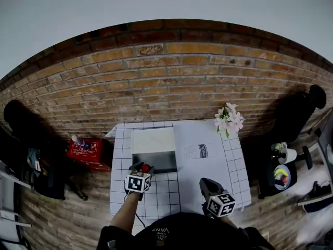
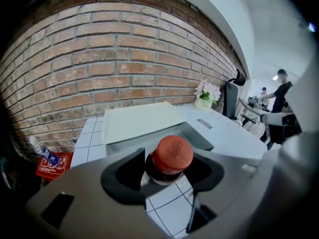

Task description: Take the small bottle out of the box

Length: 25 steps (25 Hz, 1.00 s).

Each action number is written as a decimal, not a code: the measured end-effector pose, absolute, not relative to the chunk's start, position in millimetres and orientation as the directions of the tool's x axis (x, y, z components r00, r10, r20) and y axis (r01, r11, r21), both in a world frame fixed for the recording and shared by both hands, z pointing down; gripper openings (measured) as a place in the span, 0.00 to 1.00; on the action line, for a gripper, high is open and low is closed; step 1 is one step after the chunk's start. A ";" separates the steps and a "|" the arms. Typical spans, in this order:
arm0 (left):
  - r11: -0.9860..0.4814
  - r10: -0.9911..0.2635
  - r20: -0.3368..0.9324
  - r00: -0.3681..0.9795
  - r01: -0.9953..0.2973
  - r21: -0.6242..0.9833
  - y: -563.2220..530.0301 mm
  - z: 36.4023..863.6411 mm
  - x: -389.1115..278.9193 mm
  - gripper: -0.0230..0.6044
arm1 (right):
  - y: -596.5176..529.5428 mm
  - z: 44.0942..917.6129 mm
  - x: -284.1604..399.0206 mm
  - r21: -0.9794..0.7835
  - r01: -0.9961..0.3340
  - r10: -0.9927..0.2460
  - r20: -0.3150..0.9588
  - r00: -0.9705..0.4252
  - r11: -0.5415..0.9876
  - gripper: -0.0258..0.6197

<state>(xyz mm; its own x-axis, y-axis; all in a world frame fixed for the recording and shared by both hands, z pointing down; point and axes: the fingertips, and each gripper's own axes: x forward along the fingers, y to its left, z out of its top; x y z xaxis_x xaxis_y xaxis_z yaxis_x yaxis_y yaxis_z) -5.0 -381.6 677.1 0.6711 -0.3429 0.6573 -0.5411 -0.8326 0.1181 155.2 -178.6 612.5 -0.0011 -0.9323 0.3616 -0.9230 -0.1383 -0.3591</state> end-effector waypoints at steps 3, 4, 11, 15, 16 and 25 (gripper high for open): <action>-0.823 -0.376 0.626 0.683 -0.557 0.113 -376.1 661.4 -6.2 0.40 | -181.7 611.3 154.1 -0.355 -0.929 -0.932 0.360 -0.034 -0.103 0.04; -0.819 -0.386 0.617 0.686 -0.563 0.113 -373.3 656.7 -6.5 0.40 | -182.8 611.0 153.8 -0.354 -0.931 -0.932 0.360 -0.047 -0.090 0.04; -0.773 -0.452 0.577 0.681 -0.621 0.128 -346.0 636.1 -13.9 0.40 | -191.4 606.7 152.0 -0.348 -0.938 -0.925 0.355 -0.138 0.007 0.04; -0.740 -0.492 0.564 0.663 -0.660 0.131 -330.9 635.5 -21.4 0.40 | -194.8 604.9 153.0 -0.349 -0.935 -0.917 0.351 -0.189 0.060 0.04; -0.730 -0.503 0.562 0.657 -0.670 0.131 -327.0 635.1 -23.5 0.40 | -195.4 605.0 153.0 -0.349 -0.934 -0.915 0.350 -0.202 0.073 0.04; -0.637 -0.588 0.549 0.594 -0.758 0.138 -285.9 634.8 -40.5 0.40 | -193.4 609.0 152.2 -0.352 -0.917 -0.882 0.352 -0.314 0.186 0.04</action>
